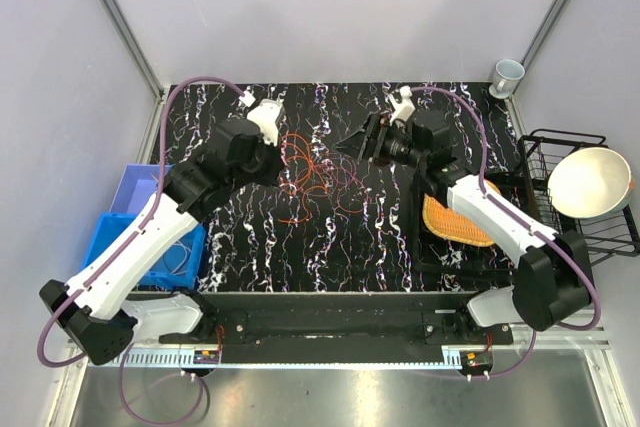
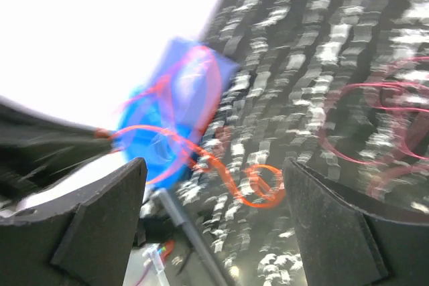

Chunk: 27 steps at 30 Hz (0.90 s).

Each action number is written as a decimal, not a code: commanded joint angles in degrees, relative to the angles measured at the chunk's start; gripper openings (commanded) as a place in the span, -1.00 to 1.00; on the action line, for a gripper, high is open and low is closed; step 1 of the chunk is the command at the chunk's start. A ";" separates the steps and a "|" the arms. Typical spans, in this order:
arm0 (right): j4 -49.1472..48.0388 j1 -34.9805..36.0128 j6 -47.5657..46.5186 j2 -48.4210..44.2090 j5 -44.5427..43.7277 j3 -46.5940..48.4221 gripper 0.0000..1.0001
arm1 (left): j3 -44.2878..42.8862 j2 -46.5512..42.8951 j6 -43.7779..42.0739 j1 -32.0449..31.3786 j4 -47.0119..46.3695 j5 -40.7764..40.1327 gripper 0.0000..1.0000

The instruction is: Untangle the cables

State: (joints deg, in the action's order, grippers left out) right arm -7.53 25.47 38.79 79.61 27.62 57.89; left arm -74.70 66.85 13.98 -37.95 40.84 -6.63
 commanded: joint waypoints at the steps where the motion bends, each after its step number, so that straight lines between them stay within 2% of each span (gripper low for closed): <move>1: -9.32 -0.07 5.15 2.12 14.91 1.79 0.71 | 0.78 -2.16 -0.27 0.07 -3.40 3.81 -1.00; 8: -12.86 1.68 6.66 7.39 20.28 2.84 0.57 | 2.89 -4.18 0.35 0.07 -5.07 5.49 -1.00; 16: -11.28 6.69 3.67 8.89 19.14 4.78 0.49 | 3.59 -4.53 0.79 0.07 -5.77 6.28 -1.00; 19: -11.28 7.31 3.32 9.42 18.79 5.30 0.40 | 3.86 -4.62 0.96 0.07 -6.12 7.68 -1.00; 23: -11.54 7.75 3.05 9.68 18.53 5.39 0.18 | 4.03 -4.88 1.14 0.07 -6.47 8.39 -1.00; 26: -11.54 8.01 3.05 9.95 18.18 5.48 -0.22 | 4.21 -4.97 1.31 0.16 -6.65 8.30 -1.00; 27: -11.28 8.10 2.96 10.03 17.91 5.48 -0.47 | 4.47 -4.97 1.58 0.07 -6.74 8.04 -1.00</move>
State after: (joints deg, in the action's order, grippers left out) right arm -16.93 32.73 42.50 89.12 45.71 60.86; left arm -70.70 63.35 14.87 -37.95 37.63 0.08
